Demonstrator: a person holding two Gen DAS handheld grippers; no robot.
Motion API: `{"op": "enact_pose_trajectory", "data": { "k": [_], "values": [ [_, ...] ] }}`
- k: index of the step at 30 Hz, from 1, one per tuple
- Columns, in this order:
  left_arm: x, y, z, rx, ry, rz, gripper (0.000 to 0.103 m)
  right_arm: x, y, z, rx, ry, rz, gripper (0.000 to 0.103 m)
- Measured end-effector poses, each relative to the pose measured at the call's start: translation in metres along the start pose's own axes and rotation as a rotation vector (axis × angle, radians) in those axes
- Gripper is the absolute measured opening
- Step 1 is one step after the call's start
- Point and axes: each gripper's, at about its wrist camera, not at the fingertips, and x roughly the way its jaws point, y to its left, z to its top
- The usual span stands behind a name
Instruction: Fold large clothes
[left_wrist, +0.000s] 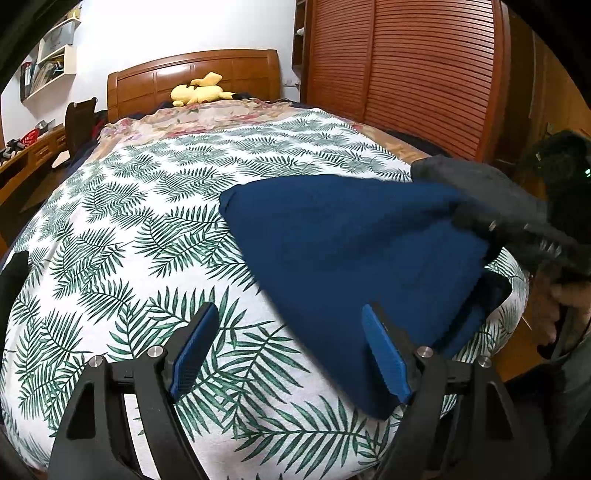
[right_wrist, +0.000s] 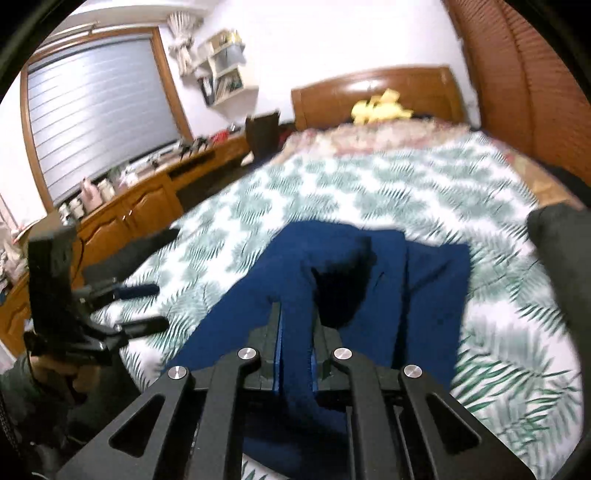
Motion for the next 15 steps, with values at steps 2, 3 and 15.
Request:
{"op": "enact_pose_trajectory", "data": {
  "k": [2, 3, 15],
  "values": [
    [0.000, -0.004, 0.001, 0.009, 0.005, 0.000, 0.080, -0.013, -0.009, 0.000, 0.004, -0.021, -0.028, 0.010],
    [0.001, -0.005, 0.001, 0.017, 0.005, 0.001, 0.080, -0.019, -0.014, -0.002, 0.009, -0.028, -0.064, 0.010],
    [0.000, -0.009, 0.006, 0.010, -0.011, -0.012, 0.080, -0.014, -0.037, -0.015, 0.023, 0.097, -0.259, 0.037]
  ]
}}
